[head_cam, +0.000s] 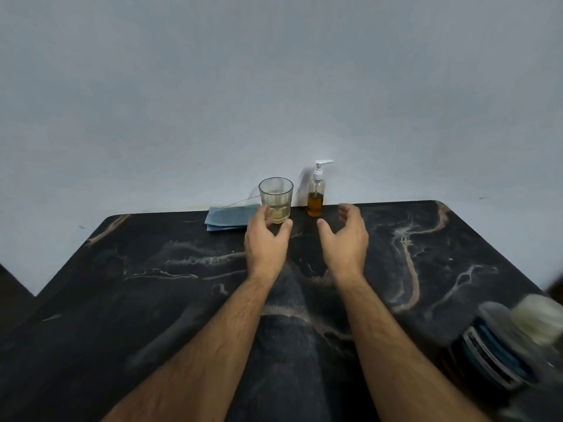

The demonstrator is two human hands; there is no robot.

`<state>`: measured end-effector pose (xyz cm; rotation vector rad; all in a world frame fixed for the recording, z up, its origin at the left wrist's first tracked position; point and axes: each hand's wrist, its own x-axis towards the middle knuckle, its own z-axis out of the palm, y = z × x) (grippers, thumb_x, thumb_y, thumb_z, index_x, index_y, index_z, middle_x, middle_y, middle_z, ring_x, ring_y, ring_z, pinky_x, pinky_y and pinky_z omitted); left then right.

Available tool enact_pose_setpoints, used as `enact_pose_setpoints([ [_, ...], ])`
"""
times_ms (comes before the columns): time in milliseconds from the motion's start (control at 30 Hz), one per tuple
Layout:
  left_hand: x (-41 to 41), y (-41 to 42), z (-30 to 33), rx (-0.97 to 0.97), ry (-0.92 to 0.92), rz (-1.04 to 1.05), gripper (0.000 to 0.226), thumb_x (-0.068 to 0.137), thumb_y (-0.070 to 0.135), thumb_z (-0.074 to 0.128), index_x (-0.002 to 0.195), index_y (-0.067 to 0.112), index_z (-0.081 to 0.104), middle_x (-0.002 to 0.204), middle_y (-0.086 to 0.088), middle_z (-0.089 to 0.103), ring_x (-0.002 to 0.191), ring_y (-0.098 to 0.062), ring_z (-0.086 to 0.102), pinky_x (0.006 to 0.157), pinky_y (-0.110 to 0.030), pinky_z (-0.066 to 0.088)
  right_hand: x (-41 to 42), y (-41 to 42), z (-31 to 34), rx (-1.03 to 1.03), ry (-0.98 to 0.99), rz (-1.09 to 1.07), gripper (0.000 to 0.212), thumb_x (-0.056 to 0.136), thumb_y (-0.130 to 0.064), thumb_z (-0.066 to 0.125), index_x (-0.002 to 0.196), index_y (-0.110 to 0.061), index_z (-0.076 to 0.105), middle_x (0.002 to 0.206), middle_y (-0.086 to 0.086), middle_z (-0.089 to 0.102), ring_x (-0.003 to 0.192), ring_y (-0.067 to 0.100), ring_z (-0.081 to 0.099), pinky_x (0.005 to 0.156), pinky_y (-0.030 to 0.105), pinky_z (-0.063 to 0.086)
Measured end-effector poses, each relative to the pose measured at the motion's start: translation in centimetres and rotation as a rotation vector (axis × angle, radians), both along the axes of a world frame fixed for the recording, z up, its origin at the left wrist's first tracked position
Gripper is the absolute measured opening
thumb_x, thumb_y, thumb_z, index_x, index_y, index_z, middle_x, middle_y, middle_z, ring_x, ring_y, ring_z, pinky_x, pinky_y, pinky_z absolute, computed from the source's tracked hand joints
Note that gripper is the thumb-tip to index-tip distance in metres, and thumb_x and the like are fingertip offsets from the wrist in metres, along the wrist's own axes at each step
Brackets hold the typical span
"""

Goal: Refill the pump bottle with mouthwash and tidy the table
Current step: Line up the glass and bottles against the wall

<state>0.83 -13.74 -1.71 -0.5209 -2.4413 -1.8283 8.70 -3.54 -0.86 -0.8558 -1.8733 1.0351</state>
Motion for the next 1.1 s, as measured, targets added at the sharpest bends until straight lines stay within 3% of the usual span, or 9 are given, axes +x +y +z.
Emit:
enact_pose_setpoints([
  [133, 7.0, -3.5, 0.3, 0.013, -0.032, -0.138, 0.034, 0.092, 0.026, 0.066, 0.125, 0.02, 0.061, 0.112, 0.007, 0.068, 0.102, -0.001, 0.062, 0.091, -0.024, 0.053, 7.0, -3.6, 0.8, -0.003, 0.001, 0.05, 0.037, 0.088, -0.026, 0.07, 0.122, -0.024, 0.055, 0.119, -0.009, 0.059, 0.108, 0.004, 0.055, 0.093, 0.025, 0.048],
  [300, 13.6, -6.0, -1.4, 0.064, -0.068, -0.252, 0.013, 0.09, 0.025, 0.067, 0.102, 0.028, 0.069, 0.094, 0.007, 0.074, 0.092, -0.006, 0.07, 0.086, -0.039, 0.059, 15.6, -6.6, -0.4, 0.042, -0.001, 0.102, 0.018, 0.087, -0.029, 0.07, 0.103, -0.026, 0.062, 0.101, -0.012, 0.065, 0.095, 0.002, 0.062, 0.082, 0.022, 0.053],
  [400, 16.5, -6.0, -2.0, 0.098, -0.134, -0.324, 0.012, 0.09, 0.02, 0.067, 0.098, 0.028, 0.07, 0.09, 0.004, 0.075, 0.089, -0.01, 0.072, 0.086, -0.045, 0.059, 19.8, -7.8, -1.4, 0.076, 0.011, 0.091, 0.01, 0.087, -0.024, 0.071, 0.095, -0.02, 0.067, 0.091, -0.01, 0.067, 0.085, 0.001, 0.064, 0.072, 0.017, 0.052],
  [500, 19.1, -5.1, -1.7, 0.124, -0.176, -0.421, 0.015, 0.092, 0.017, 0.066, 0.1, 0.029, 0.068, 0.096, 0.002, 0.075, 0.092, -0.012, 0.072, 0.088, -0.045, 0.058, 23.3, -8.1, -1.5, 0.083, 0.088, 0.052, 0.004, 0.087, -0.019, 0.071, 0.086, -0.021, 0.067, 0.082, -0.009, 0.068, 0.078, 0.002, 0.064, 0.069, 0.018, 0.053],
  [633, 21.7, -3.1, -0.7, 0.096, -0.225, -0.569, 0.031, 0.095, 0.012, 0.061, 0.126, 0.018, 0.062, 0.121, -0.001, 0.069, 0.109, -0.009, 0.065, 0.092, -0.035, 0.056, 27.3, -7.2, -1.5, 0.056, 0.176, -0.117, 0.013, 0.086, -0.015, 0.071, 0.079, -0.021, 0.061, 0.072, -0.005, 0.063, 0.068, 0.009, 0.06, 0.066, 0.029, 0.052],
  [767, 23.5, -0.4, 0.5, 0.066, -0.224, -0.641, 0.041, 0.099, 0.008, 0.053, 0.14, 0.013, 0.051, 0.137, -0.004, 0.059, 0.125, -0.013, 0.056, 0.103, -0.035, 0.05, 29.7, -5.0, -1.6, 0.021, 0.112, -0.274, 0.021, 0.082, -0.018, 0.075, 0.089, -0.021, 0.055, 0.085, -0.002, 0.061, 0.078, 0.014, 0.058, 0.074, 0.038, 0.053],
  [900, 24.7, 2.1, 1.8, 0.034, -0.223, -0.68, 0.047, 0.1, 0.006, 0.047, 0.147, 0.012, 0.042, 0.147, -0.002, 0.05, 0.135, -0.013, 0.046, 0.114, -0.037, 0.039, 30.4, -2.8, -1.9, -0.039, -0.068, -0.175, 0.041, 0.077, -0.026, 0.082, 0.107, -0.024, 0.054, 0.103, -0.004, 0.062, 0.093, 0.011, 0.06, 0.081, 0.03, 0.051],
  [1100, 25.0, 3.1, 2.1, -0.001, -0.231, -0.726, 0.046, 0.1, 0.001, 0.043, 0.144, 0.014, 0.044, 0.142, -0.003, 0.055, 0.131, -0.012, 0.049, 0.109, -0.032, 0.042, 29.6, -1.2, -1.8, -0.07, -0.087, -0.048, 0.032, 0.08, -0.02, 0.08, 0.108, -0.02, 0.064, 0.094, -0.01, 0.068, 0.088, 0.006, 0.064, 0.083, 0.029, 0.055],
])
